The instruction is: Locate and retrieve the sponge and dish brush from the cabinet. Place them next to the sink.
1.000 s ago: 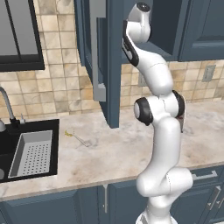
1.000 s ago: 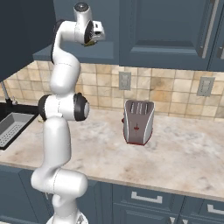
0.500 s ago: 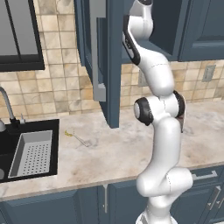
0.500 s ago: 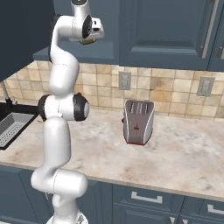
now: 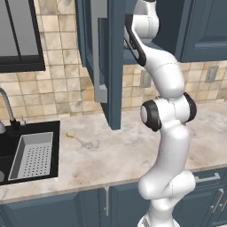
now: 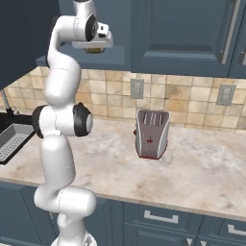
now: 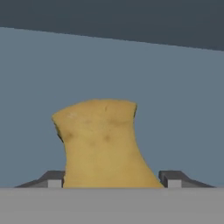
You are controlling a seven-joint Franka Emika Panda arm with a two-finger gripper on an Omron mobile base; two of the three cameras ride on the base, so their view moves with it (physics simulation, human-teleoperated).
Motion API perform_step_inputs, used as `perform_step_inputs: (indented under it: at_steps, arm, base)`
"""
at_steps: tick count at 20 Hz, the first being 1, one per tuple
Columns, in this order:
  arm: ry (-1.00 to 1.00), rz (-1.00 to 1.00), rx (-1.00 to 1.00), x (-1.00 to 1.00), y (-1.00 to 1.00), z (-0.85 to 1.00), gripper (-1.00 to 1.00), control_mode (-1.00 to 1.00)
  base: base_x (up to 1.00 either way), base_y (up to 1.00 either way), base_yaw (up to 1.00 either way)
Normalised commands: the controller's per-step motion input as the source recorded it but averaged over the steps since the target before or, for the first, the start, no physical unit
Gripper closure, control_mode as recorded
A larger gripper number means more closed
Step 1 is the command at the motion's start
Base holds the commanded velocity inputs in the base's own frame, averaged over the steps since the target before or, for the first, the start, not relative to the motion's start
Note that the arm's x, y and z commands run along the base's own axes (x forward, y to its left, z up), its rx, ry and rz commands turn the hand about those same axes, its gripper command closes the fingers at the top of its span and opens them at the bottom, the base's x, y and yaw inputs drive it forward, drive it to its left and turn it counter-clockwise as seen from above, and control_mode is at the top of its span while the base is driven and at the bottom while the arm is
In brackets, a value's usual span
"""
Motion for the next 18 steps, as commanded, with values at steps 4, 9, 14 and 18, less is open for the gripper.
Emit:
perform_step_inputs:
  at_steps: [4, 9, 14, 18]
  arm:
    - [-0.07, -0.13, 0.04, -0.72, 0.06, -0.07, 1.0, -1.0]
    - [-0.2, -0.04, 0.0, -0.69, 0.1, -0.1, 1.0, -1.0]
    - [-0.18, -0.02, 0.0, -0.82, 0.04, -0.06, 1.0, -1.0]
    - [-0.14, -0.04, 0.02, -0.99, 0.0, -0.02, 1.0, -1.0]
  base:
    - [0.0, 0.0, 0.0]
    - [0.0, 0.0, 0.0]
    - [0.0, 0.0, 0.0]
    - [0.0, 0.0, 0.0]
